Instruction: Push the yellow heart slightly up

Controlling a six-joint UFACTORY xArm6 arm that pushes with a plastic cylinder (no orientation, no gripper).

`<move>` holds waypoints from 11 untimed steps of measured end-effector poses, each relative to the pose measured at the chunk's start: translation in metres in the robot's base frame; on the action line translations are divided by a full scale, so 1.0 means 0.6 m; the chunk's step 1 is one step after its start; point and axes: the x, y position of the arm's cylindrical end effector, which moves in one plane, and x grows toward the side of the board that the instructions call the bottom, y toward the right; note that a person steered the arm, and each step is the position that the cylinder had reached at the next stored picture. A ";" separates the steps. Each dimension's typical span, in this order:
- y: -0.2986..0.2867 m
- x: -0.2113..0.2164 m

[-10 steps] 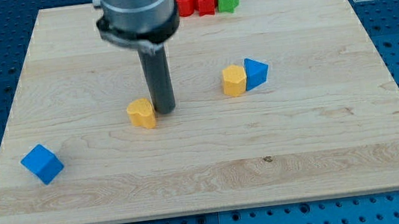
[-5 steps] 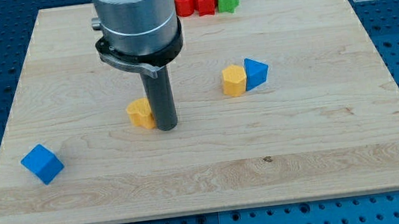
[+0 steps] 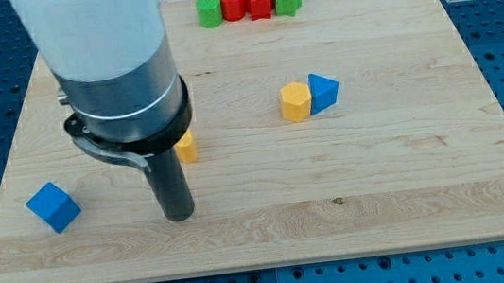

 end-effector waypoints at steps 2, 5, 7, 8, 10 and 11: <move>-0.046 0.000; -0.067 -0.076; -0.013 -0.084; 0.006 -0.097; 0.009 -0.145; 0.007 -0.159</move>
